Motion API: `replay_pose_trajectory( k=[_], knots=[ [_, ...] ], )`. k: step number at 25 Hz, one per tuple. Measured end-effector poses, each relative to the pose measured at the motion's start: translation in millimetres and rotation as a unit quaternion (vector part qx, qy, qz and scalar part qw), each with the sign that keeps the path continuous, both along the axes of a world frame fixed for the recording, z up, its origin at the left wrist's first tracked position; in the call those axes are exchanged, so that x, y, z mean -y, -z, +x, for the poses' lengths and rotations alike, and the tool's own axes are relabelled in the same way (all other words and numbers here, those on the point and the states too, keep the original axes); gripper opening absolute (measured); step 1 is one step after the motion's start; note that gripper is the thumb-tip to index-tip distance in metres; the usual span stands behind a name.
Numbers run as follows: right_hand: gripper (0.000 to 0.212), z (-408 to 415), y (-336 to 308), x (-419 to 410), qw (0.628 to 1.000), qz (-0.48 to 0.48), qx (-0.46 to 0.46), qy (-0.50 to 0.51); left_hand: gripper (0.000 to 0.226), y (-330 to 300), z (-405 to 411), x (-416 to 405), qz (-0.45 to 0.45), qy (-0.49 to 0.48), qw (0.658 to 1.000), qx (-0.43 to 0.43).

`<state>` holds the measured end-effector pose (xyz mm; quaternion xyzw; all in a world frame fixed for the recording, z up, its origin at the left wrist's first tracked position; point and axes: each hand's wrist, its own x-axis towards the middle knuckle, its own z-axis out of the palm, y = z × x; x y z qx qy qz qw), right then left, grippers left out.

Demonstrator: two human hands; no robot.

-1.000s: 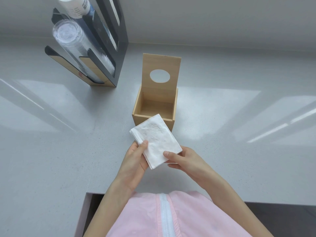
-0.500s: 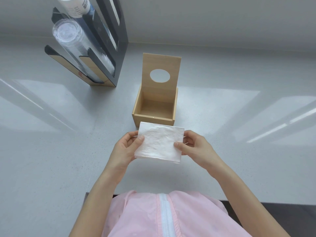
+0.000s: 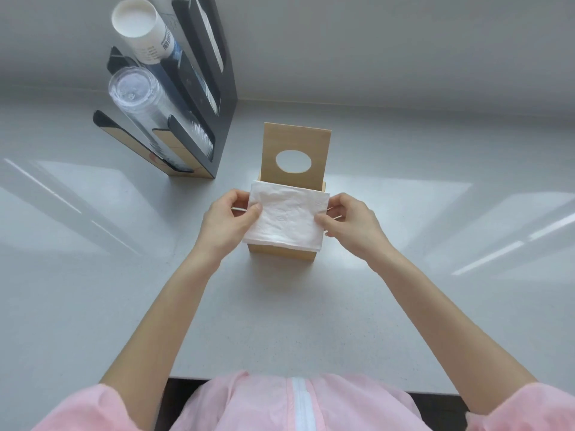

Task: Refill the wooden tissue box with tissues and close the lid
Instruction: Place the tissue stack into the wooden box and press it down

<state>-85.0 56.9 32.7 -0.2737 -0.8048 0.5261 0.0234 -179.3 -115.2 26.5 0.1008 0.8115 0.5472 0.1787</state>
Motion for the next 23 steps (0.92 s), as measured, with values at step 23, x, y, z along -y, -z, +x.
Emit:
replay_pose_trajectory(
  k=[23],
  knots=[
    [0.015,-55,-4,-2,0.810,0.491,0.217,-0.235,0.016,21,-20,-55,-0.495,0.249,0.736,-0.389]
  ],
)
